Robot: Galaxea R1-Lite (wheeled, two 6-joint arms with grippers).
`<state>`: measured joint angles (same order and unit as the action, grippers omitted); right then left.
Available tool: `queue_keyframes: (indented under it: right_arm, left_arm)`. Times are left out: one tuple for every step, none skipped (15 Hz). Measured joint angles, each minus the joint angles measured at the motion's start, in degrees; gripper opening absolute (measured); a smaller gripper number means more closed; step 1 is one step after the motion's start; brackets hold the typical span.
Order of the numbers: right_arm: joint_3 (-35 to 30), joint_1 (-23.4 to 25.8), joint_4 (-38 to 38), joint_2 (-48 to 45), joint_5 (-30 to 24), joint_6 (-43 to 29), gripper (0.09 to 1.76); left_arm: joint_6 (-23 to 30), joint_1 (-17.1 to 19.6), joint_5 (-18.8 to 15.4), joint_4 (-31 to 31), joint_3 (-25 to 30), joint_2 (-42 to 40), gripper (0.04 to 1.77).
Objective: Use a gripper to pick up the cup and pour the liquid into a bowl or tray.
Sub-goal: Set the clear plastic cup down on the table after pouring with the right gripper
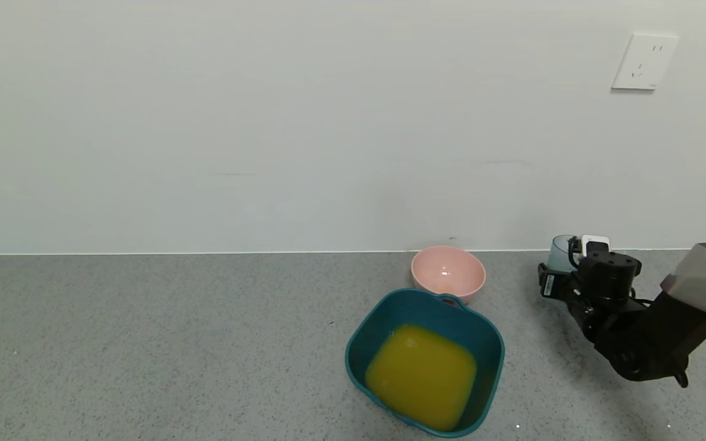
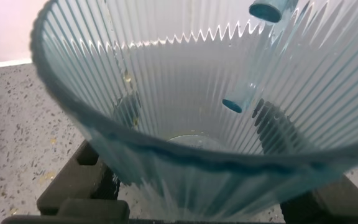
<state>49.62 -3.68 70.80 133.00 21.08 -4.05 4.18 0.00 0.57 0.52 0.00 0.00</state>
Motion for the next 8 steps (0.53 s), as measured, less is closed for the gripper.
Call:
queue_keyframes:
  right_arm:
    - [0.3,0.0,0.0,0.1,0.0,0.0,1.37]
    - [0.5,0.0,0.2,0.3,0.0,0.0,1.37]
    - [0.9,0.0,1.2,0.6,0.1,0.1,1.37]
    - [1.3,0.1,2.1,1.1,0.1,0.2,1.37]
    - [1.6,0.2,3.1,1.7,0.1,0.4,1.37]
    - [1.9,0.3,3.8,2.4,0.1,0.6,1.37]
    - [2.2,0.3,4.1,3.0,0.1,0.7,1.37]
    - [2.6,0.4,4.6,3.6,0.1,0.7,1.37]
  left_arm:
    - [0.0,0.0,0.0,0.0,0.0,0.0,1.72]
    - [0.0,0.0,0.0,0.0,0.0,0.0,1.72]
    - [0.0,0.0,0.0,0.0,0.0,0.0,1.72]
    - [0.0,0.0,0.0,0.0,0.0,0.0,1.72]
    - [0.0,0.0,0.0,0.0,0.0,0.0,1.72]
    - [0.0,0.0,0.0,0.0,0.0,0.0,1.72]
    - [0.0,0.0,0.0,0.0,0.0,0.0,1.72]
    - [0.0,0.0,0.0,0.0,0.0,0.0,1.72]
